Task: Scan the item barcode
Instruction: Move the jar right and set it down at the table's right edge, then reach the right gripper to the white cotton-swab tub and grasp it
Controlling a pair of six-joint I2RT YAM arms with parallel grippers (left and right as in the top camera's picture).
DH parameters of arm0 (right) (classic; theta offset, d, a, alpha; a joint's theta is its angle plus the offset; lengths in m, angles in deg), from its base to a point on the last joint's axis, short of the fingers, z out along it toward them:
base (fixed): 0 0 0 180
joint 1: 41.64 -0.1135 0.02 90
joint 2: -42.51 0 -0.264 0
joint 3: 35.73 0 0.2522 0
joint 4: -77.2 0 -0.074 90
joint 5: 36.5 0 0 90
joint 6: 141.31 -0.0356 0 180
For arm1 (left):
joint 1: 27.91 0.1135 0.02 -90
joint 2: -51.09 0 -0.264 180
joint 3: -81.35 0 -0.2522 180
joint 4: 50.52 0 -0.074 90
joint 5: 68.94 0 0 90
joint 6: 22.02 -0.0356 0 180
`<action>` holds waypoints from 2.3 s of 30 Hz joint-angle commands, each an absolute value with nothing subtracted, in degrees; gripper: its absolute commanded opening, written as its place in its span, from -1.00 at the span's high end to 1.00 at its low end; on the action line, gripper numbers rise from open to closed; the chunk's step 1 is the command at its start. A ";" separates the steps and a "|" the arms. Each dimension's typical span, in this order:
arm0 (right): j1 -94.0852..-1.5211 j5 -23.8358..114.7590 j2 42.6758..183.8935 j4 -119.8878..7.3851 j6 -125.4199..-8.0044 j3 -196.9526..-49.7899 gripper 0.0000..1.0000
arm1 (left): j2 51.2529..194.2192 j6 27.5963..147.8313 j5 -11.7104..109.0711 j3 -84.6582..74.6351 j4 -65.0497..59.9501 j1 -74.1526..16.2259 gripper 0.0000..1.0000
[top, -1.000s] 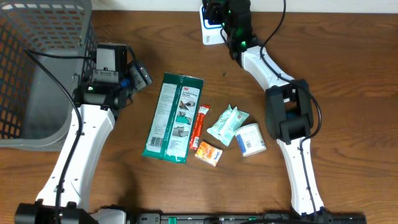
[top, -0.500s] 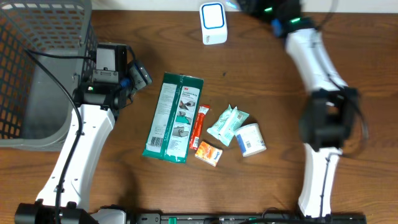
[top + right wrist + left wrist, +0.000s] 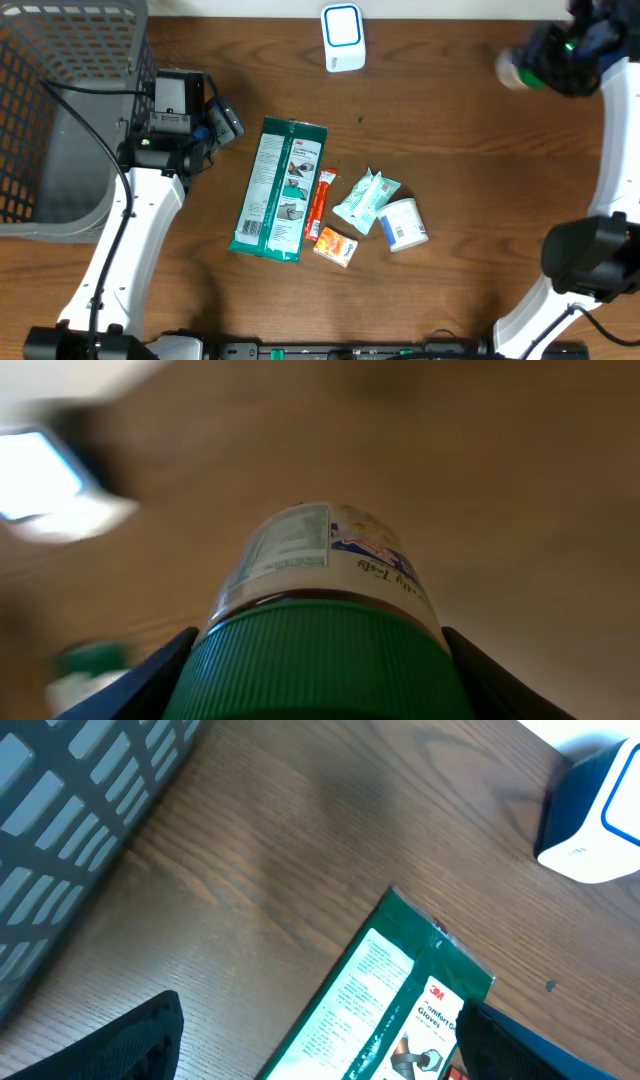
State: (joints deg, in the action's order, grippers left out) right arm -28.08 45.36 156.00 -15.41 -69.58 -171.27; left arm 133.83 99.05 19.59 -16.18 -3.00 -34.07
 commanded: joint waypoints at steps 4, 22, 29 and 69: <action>-21.19 57.76 158.93 -15.94 -67.98 -160.74 0.97 | 133.72 98.06 19.50 -15.66 -2.93 -33.98 -0.70; -13.13 56.60 158.98 -29.20 -67.98 -141.26 0.92 | 133.72 98.06 19.50 -15.66 -2.93 -33.98 -0.70; -13.11 56.62 158.98 -28.90 -67.96 -140.78 -0.99 | 133.72 98.06 19.50 -15.66 -2.93 -33.98 -0.70; -50.98 35.33 159.00 3.52 -49.58 -167.69 -0.98 | 133.72 98.06 19.50 -15.66 -2.93 -33.98 -0.70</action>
State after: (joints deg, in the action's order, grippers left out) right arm -45.93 28.69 159.74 3.95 -46.04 -168.78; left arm 133.83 99.05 19.61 -16.18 -3.04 -34.07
